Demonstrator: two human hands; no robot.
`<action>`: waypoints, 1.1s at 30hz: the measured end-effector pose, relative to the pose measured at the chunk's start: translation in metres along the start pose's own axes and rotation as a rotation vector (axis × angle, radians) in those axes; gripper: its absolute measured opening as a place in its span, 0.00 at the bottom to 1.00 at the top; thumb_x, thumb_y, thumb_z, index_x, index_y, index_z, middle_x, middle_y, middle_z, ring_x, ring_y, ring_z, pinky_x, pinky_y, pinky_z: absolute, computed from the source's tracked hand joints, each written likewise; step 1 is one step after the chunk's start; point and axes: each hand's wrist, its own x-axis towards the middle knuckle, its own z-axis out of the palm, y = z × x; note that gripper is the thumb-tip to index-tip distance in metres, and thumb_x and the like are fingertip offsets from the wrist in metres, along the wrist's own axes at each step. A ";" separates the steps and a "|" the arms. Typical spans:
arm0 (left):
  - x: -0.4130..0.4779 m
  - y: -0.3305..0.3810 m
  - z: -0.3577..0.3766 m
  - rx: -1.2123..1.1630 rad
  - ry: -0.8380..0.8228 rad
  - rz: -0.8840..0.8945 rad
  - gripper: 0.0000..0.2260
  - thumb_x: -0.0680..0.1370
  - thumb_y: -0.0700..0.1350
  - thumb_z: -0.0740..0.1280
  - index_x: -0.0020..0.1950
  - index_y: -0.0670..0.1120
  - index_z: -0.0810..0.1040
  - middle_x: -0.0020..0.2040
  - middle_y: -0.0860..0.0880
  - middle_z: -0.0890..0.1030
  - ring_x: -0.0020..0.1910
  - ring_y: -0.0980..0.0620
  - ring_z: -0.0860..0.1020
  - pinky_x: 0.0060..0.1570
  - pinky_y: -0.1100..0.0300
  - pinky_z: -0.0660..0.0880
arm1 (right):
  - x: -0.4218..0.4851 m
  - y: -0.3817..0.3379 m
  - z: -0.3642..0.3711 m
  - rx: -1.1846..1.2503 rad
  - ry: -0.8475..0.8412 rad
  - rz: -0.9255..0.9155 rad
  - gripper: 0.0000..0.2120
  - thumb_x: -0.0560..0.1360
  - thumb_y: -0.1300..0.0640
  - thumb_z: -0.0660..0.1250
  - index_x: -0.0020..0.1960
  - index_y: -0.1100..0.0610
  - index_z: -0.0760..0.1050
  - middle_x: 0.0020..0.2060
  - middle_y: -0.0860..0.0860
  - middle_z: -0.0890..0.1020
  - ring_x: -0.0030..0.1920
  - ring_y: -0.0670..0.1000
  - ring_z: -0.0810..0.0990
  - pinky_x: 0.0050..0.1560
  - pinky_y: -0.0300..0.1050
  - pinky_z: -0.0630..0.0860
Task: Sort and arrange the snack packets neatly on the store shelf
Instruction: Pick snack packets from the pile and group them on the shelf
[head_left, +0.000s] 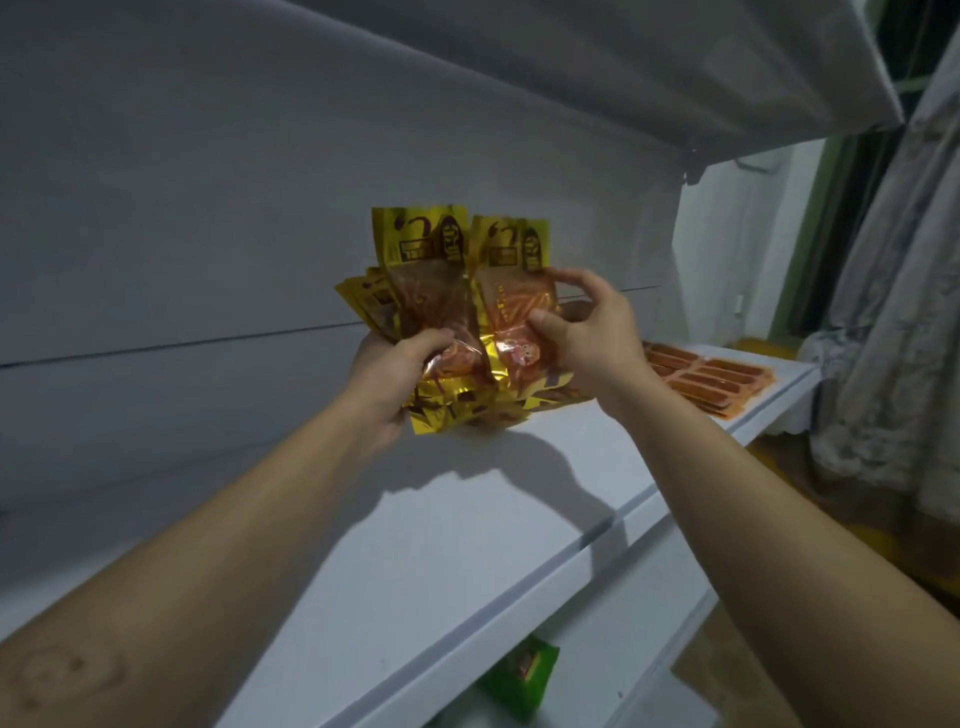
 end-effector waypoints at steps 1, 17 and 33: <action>0.005 -0.007 0.009 0.021 0.017 -0.007 0.05 0.75 0.39 0.72 0.49 0.46 0.83 0.39 0.49 0.86 0.37 0.51 0.85 0.31 0.60 0.79 | 0.011 0.010 -0.016 -0.028 0.016 -0.008 0.18 0.76 0.64 0.70 0.59 0.45 0.75 0.46 0.55 0.84 0.42 0.55 0.86 0.31 0.46 0.81; 0.059 -0.091 0.139 0.008 0.299 -0.189 0.15 0.73 0.43 0.74 0.57 0.40 0.80 0.46 0.42 0.86 0.43 0.44 0.86 0.36 0.52 0.81 | 0.135 0.183 -0.162 -0.559 -0.117 -0.006 0.11 0.78 0.59 0.63 0.54 0.46 0.79 0.37 0.43 0.80 0.36 0.41 0.76 0.35 0.40 0.70; 0.091 -0.108 0.142 -0.028 0.218 -0.121 0.05 0.74 0.43 0.71 0.46 0.46 0.87 0.48 0.44 0.86 0.44 0.45 0.86 0.37 0.54 0.82 | 0.104 0.203 -0.160 -0.934 -0.610 -0.162 0.31 0.75 0.33 0.58 0.76 0.39 0.61 0.75 0.45 0.64 0.74 0.51 0.62 0.73 0.54 0.60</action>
